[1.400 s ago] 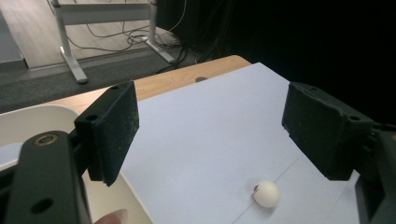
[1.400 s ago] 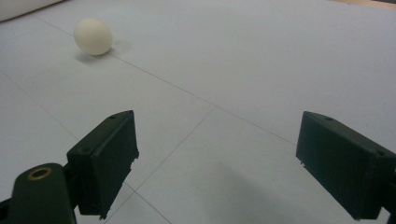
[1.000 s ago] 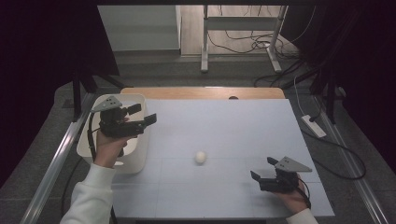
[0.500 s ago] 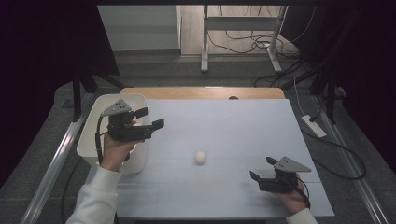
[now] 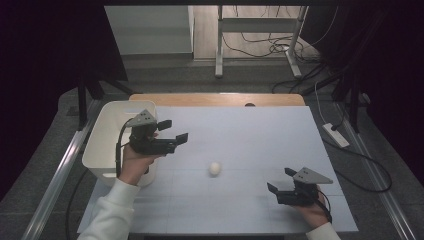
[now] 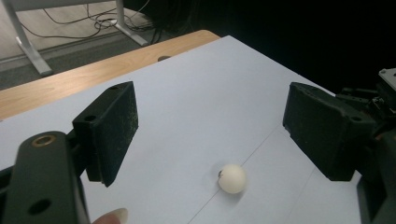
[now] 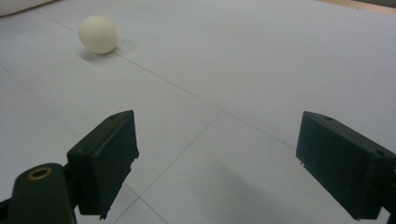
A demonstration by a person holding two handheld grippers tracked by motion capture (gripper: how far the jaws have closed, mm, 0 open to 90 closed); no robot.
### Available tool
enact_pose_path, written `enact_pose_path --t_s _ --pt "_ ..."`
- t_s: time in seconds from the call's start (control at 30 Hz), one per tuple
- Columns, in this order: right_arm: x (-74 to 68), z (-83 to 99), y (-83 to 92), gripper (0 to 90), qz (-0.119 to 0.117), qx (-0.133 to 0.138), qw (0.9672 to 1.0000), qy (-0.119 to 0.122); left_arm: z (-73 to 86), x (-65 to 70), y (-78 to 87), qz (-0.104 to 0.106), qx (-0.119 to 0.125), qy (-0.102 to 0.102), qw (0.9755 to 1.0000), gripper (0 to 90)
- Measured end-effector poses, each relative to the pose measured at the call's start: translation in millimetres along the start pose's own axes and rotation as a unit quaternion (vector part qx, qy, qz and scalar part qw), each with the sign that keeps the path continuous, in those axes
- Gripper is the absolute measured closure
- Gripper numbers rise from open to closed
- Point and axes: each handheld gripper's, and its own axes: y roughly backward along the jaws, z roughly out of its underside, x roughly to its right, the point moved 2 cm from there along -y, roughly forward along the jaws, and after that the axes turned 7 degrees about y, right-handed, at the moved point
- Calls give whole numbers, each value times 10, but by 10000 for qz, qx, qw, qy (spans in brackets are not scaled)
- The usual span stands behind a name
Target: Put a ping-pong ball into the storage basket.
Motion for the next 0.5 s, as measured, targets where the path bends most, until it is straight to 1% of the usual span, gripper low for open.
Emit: enact_pose_path --t_s 0.1,0.2,0.33,0.5 --pt "-1 -3 -5 126 -12 -2 10000 11 13 17 -45 18 -75 -21 10000 187" --pt "5 -3 -11 126 -1 -17 10000 48 27 27 -78 36 -106 -16 9999 187" --pt "3 -1 -12 126 0 -19 10000 40 39 41 -106 52 -143 -28 9999 187" --pt "0 1 -3 126 14 -22 10000 26 46 85 -168 82 -231 -97 9997 188"
